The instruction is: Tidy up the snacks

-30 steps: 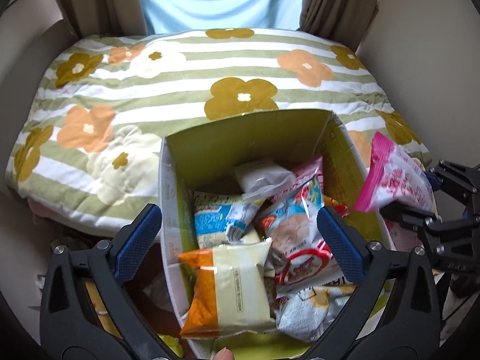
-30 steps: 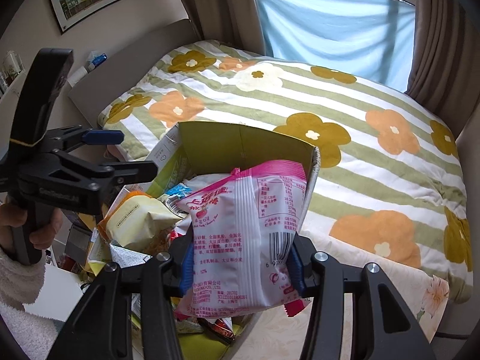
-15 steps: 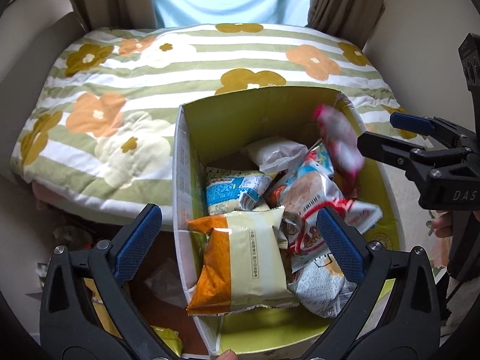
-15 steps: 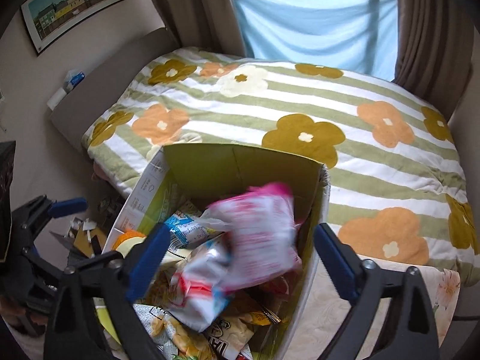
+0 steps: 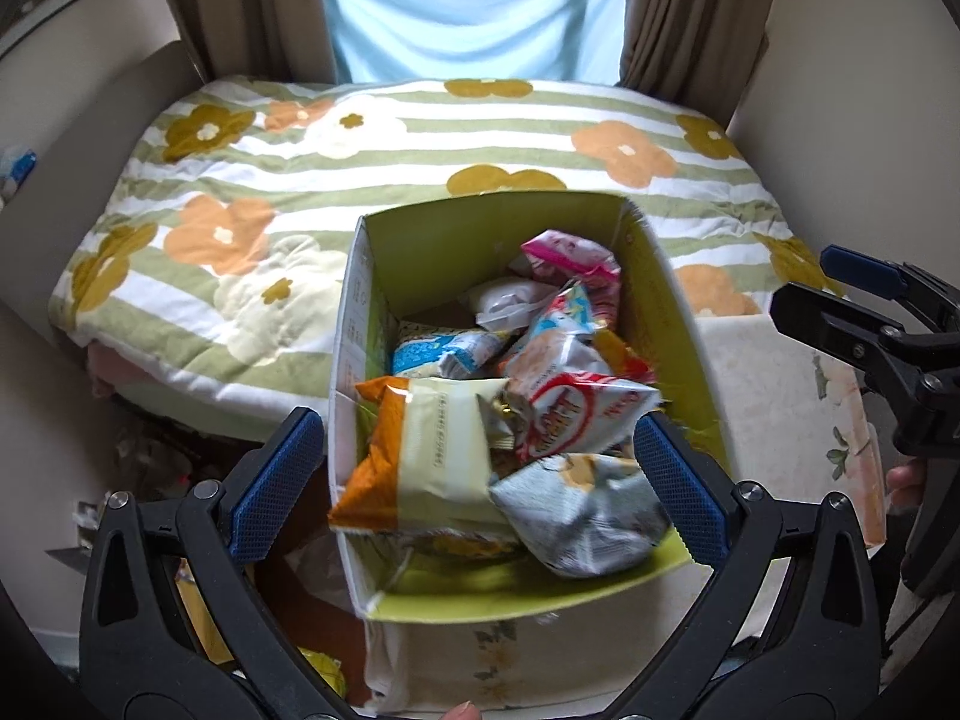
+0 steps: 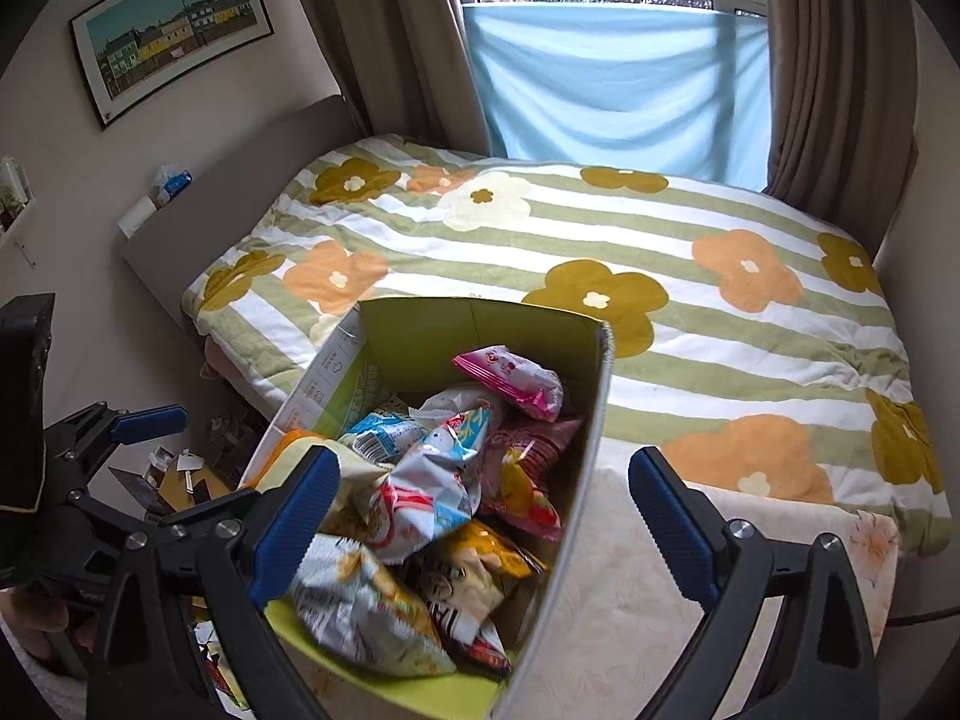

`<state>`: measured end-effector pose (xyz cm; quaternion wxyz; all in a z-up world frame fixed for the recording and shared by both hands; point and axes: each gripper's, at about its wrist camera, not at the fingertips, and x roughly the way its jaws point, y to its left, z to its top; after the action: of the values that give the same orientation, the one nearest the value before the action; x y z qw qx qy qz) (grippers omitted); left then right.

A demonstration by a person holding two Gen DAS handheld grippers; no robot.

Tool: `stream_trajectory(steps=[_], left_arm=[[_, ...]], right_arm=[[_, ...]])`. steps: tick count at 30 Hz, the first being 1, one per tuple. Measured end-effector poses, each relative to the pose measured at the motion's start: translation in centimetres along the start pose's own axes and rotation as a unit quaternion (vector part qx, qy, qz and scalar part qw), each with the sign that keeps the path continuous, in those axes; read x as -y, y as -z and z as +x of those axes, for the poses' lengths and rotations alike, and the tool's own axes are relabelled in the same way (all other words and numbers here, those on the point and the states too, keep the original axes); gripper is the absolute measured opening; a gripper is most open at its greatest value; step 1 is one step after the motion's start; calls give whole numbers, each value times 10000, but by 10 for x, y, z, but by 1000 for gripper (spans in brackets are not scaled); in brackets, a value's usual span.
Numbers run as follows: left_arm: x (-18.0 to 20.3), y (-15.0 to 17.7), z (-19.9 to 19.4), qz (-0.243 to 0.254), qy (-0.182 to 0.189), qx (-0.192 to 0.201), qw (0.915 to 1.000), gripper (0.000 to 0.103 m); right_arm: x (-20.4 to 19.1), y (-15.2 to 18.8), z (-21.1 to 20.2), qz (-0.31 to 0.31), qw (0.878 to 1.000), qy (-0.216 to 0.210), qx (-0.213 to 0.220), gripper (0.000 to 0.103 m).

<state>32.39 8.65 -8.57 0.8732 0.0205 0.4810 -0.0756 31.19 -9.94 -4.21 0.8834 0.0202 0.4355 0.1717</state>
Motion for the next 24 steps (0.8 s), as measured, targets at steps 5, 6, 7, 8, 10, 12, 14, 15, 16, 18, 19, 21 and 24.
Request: stream_trajectory(steps=[5, 6, 7, 8, 10, 12, 14, 15, 16, 18, 19, 21, 24], left_arm=[[33, 13, -52, -58, 35, 432, 9990, 103], [40, 16, -64, -76, 63, 533, 9985, 103], [45, 20, -73, -93, 79, 616, 9980, 103], [53, 24, -85, -110, 91, 725, 9973, 103], [66, 34, -105, -134, 116, 897, 9958, 103], [79, 47, -128, -123, 111, 1113, 9936, 103], [91, 60, -149, -109, 78, 1321, 9911, 103], [98, 68, -161, -121, 38, 1455, 9893, 103], [103, 73, -170, -128, 15, 1555, 9878, 103], [114, 87, -190, -145, 2, 1782, 9839, 103], [118, 94, -200, -165, -12, 1892, 9818, 103], [126, 108, -216, -216, 11, 2071, 9781, 103], [138, 130, -236, -223, 8, 2302, 9729, 103]], right_arm=[[12, 18, -73, 65, 9987, 294, 420, 96], [14, 23, -87, 71, 9981, 350, 509, 96], [16, 29, -105, 74, 9971, 433, 615, 96], [17, 35, -121, 80, 9961, 522, 703, 96], [20, 47, -147, 124, 9942, 653, 845, 96], [23, 60, -171, 199, 9921, 764, 976, 96], [25, 75, -195, 253, 9892, 919, 1112, 96], [25, 81, -206, 270, 9875, 1002, 1183, 96], [24, 89, -217, 280, 9856, 1096, 1258, 96], [22, 103, -236, 266, 9818, 1264, 1393, 96], [21, 110, -244, 254, 9797, 1361, 1451, 96], [20, 123, -257, 251, 9768, 1473, 1531, 96], [21, 141, -272, 365, 9731, 1550, 1663, 96]])
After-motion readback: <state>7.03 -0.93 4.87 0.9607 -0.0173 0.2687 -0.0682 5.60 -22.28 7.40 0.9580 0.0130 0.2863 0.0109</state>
